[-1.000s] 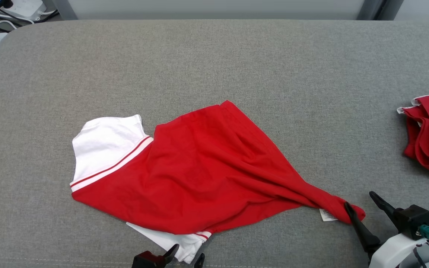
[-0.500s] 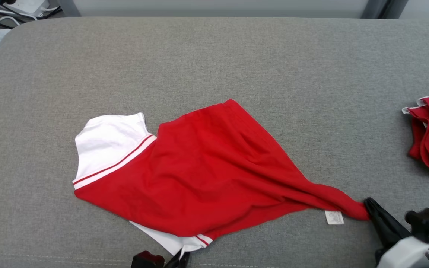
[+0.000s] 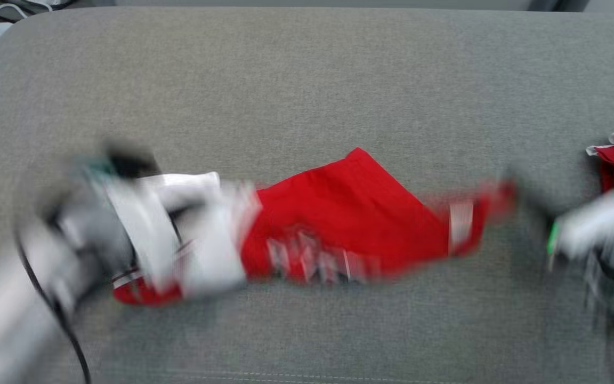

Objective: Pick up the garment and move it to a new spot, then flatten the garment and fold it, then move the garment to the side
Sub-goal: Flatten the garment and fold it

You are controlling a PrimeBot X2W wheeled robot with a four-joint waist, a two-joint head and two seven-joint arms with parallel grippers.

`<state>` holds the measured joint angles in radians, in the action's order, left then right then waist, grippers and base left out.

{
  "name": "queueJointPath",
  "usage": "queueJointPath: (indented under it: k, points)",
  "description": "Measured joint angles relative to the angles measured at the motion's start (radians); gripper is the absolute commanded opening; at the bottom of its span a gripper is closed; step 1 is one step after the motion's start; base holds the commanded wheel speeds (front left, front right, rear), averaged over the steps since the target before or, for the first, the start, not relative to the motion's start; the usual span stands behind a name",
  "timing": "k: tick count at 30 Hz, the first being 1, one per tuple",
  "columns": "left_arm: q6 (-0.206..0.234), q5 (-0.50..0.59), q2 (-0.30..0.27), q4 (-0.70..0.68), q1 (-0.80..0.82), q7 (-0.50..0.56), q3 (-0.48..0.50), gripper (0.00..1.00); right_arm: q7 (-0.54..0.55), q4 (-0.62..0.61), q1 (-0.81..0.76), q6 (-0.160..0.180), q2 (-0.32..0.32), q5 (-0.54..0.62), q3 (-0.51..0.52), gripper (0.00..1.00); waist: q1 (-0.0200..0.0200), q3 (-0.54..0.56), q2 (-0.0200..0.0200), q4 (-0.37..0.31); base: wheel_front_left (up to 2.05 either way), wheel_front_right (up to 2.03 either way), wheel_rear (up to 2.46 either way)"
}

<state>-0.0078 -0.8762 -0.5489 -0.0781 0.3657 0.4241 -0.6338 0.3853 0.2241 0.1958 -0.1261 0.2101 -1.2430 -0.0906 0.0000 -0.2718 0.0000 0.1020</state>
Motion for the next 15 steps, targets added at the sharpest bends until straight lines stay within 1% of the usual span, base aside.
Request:
queueJointPath:
  k: [1, 2, 3, 5, 6, 7, 8, 9, 10, 12, 13, 14, 15]
  points:
    - [-0.017, -0.041, -0.007, 0.088, 0.17, 0.084, 0.039, 0.0, 0.027, 0.105, 0.2, 0.003, -0.02, -0.013, 0.06, 0.0, 0.0, 0.004, 0.0, -0.006, 0.0, 0.0, 0.0]
    - [-0.02, -0.037, -0.013, 0.184, 0.341, 0.138, 0.07, 0.0, 0.0, 0.206, 0.414, 0.004, -0.036, 0.018, 0.111, 0.0, 0.0001, 0.011, 0.0, -0.013, 0.0, 0.0, 0.0]
    - [-0.017, -0.014, -0.015, 0.271, 0.506, 0.15, 0.105, 0.0, -0.034, 0.3, 0.638, 0.004, -0.061, 0.043, 0.155, 0.0, 0.0001, 0.018, 0.0, -0.024, 0.0, 0.0, 0.0]
    - [-0.007, 0.051, -0.007, 0.397, 0.813, 0.093, 0.176, 0.0, -0.137, 0.435, 1.045, 0.002, -0.135, 0.075, 0.188, 0.0, 0.0001, 0.034, 0.0, -0.054, 0.0, 0.0, 0.0]
    - [-0.009, 0.096, -0.011, 0.439, 0.939, 0.062, 0.188, 0.0, -0.173, 0.487, 1.202, 0.0, -0.16, 0.075, 0.187, 0.0, 0.0, 0.043, 0.0, -0.073, 0.0, 0.0, 0.0]
    - [-0.009, 0.147, -0.014, 0.474, 1.042, 0.014, 0.202, 0.0, -0.187, 0.53, 1.323, -0.001, -0.169, 0.07, 0.18, 0.0, 0.0, 0.053, 0.0, -0.092, 0.0, 0.0, 0.0]
    - [-0.01, 0.169, -0.009, 0.501, 1.122, -0.024, 0.216, 0.0, -0.196, 0.555, 1.404, -0.001, -0.164, 0.069, 0.165, 0.0, 0.0, 0.06, 0.0, -0.109, 0.0, 0.0, 0.0]
    - [-0.02, 0.175, 0.004, 0.522, 1.184, -0.056, 0.221, 0.0, -0.195, 0.571, 1.453, -0.002, -0.155, 0.069, 0.147, 0.0, 0.0, 0.067, 0.0, -0.123, 0.0, 0.0, 0.0]
    - [-0.031, 0.187, 0.021, 0.54, 1.217, -0.105, 0.224, 0.0, -0.192, 0.58, 1.469, -0.002, -0.142, 0.066, 0.131, 0.0, 0.0, 0.074, 0.0, -0.131, 0.0, 0.0, 0.0]
    - [-0.061, 0.193, 0.075, 0.577, 1.212, -0.167, 0.211, 0.0, -0.19, 0.589, 1.423, -0.002, -0.13, 0.069, 0.1, 0.0, 0.0, 0.09, 0.0, -0.136, 0.0, 0.0, 0.0]
    - [-0.072, 0.163, 0.111, 0.585, 1.181, -0.198, 0.218, 0.0, -0.176, 0.589, 1.378, 0.0, -0.129, 0.049, 0.099, 0.0, 0.0, 0.096, 0.0, -0.131, 0.0, 0.0, 0.0]
    - [-0.082, 0.135, 0.139, 0.586, 1.144, -0.206, 0.207, 0.0, -0.163, 0.582, 1.329, 0.0, -0.124, 0.047, 0.087, 0.0, 0.0, 0.1, 0.0, -0.123, 0.0, 0.0, 0.0]
    - [-0.091, 0.137, 0.145, 0.577, 1.099, -0.206, 0.182, 0.0, -0.156, 0.572, 1.281, 0.0, -0.127, 0.043, 0.086, 0.0, 0.0, 0.101, 0.0, -0.115, 0.0, 0.0, 0.0]
